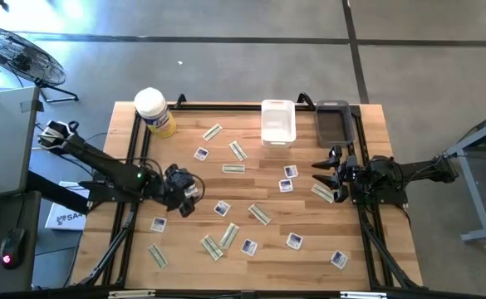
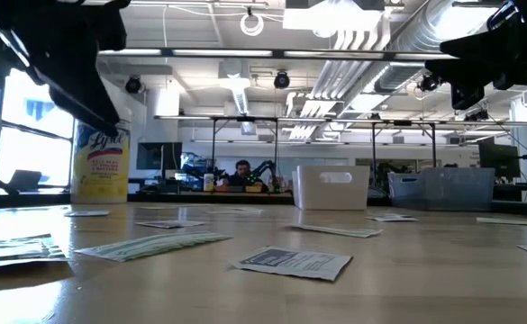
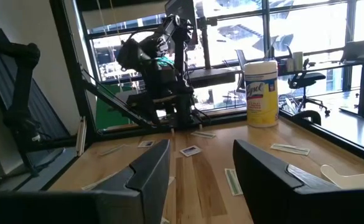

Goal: Pick & Place First Aid Supplies
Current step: Put the blue alcohol pad into the white bin

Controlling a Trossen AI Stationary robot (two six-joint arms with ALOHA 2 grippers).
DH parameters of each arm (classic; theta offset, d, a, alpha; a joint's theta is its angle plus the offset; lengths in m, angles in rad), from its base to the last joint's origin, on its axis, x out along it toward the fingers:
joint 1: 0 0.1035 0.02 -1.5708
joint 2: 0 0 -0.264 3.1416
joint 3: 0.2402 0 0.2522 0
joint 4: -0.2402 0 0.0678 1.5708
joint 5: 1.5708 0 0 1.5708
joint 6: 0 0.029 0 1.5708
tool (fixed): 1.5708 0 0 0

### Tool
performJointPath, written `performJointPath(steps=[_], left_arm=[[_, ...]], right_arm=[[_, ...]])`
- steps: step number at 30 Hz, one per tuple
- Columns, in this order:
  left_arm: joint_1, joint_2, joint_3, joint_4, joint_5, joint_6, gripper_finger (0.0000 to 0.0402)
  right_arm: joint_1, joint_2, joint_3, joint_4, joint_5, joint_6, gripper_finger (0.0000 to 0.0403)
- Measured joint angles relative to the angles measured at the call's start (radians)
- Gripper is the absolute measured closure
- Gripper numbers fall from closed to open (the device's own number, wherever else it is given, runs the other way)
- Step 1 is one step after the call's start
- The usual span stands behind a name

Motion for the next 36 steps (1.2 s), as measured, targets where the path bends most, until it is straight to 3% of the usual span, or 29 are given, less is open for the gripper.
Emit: performJointPath(steps=[6,16,22,28,36], left_arm=[[-0.019,0.093,0.000,-0.075,-0.019,-0.166,0.0098],[-0.010,0.272,0.000,-0.068,-0.060,-0.227,0.0097],[0.076,0.332,0.000,-0.058,0.065,-0.266,0.0059],[0.113,0.384,0.002,-0.032,0.045,-0.250,0.0020],[0.121,0.394,0.004,-0.050,0.048,-0.307,0.0045]], right_arm=[[0.000,0.000,0.000,0.000,0.000,0.000,0.0233],[0.000,0.000,0.000,0.000,0.000,0.000,0.0233],[0.000,0.000,0.000,0.000,0.000,0.000,0.0233],[0.000,0.000,0.000,0.000,0.000,0.000,0.0233],[0.000,0.000,0.000,0.000,0.000,0.000,0.0233]])
